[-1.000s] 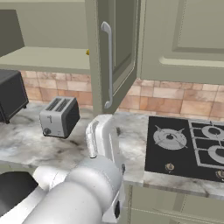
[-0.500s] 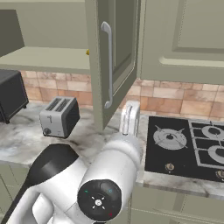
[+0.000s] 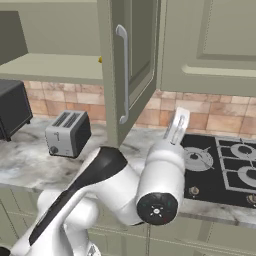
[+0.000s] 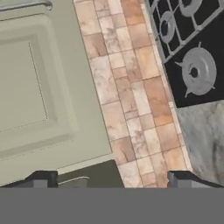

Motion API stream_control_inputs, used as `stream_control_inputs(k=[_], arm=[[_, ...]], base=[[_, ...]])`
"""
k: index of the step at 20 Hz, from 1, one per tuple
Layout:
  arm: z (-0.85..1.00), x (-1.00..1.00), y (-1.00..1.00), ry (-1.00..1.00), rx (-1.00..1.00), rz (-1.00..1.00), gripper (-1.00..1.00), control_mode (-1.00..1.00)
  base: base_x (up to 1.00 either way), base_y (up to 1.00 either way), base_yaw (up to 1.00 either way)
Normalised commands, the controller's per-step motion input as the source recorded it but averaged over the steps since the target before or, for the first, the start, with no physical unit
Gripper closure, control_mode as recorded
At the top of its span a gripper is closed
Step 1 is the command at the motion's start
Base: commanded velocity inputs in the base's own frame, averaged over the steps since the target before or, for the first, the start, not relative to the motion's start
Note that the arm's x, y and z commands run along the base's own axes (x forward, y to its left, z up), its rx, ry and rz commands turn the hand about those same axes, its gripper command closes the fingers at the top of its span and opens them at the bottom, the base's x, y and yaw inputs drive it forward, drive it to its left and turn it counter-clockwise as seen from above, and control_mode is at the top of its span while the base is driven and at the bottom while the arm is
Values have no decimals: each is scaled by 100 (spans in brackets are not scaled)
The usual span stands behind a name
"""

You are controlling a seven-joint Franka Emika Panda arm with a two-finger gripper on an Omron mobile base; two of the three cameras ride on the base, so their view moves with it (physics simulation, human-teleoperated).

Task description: Pick the lemon wedge from the counter and place it in the cabinet. Then close the cabinet.

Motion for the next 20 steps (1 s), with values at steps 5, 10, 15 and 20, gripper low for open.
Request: stream_control_inputs(k=[5,10,15,20], arm=[[0,87,-14,-3,21,22,-100,-100],[0,56,0,-3,14,38,-100,-100],[0,6,0,-19,9,46,-100,-100],[0,-1,18,-20,2,51,-100,-100]], base=[[0,0,0],[0,0,0],[0,0,0],[0,0,0]])
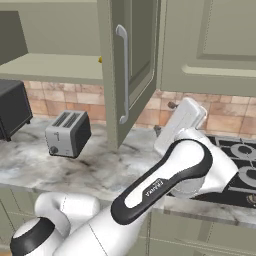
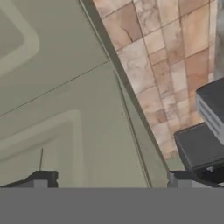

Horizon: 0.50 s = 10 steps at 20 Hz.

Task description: Pick the lemon wedge from the counter and place it in the cabinet. Then close the cabinet.

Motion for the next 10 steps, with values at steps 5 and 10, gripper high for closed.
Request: stream_control_inputs(k=[5,10], arm=[[0,0,62,-15,0,47,-100,-100],[4,-8,94,-20,-1,37,-100,-100]], base=[[0,0,0],[0,0,0]])
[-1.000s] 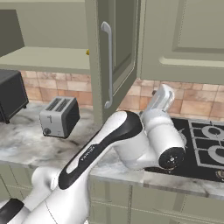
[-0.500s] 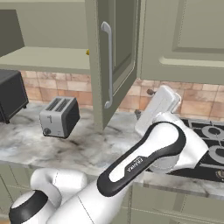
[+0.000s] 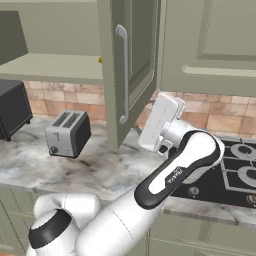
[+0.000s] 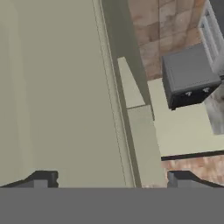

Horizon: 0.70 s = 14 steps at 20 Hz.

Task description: Pick the lemon wedge from the counter and place it in the cabinet. Then close the cabinet.

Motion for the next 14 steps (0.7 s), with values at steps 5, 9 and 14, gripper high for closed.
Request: stream_control_inputs(k=[5,9,14], arm=[[8,-3,100,-19,-4,15,-100,-100],[29,0,100,-18,-3,-3,-100,-100],[31,1,83,-4,-1,-22,-100,-100]], base=[[0,0,0],[0,0,0],[0,0,0]])
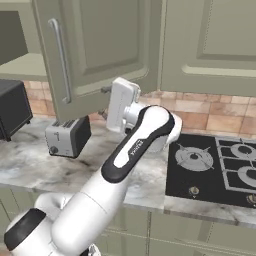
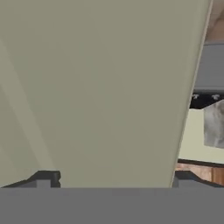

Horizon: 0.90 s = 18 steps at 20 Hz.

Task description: Pick the lemon wedge from the counter and place it in the cabinet. Then close the cabinet.

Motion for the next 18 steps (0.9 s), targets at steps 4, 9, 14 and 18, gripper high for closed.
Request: stream_control_inputs(k=[4,9,14,18], arm=[[18,6,53,4,0,-39,-100,-100],[0,32,39,10,0,-44,-100,-100],[0,47,31,27,0,-48,-100,-100],[1,59,14,40,0,-46,-100,-100]], base=[[0,0,0],[0,0,0],[0,0,0],[0,0,0]])
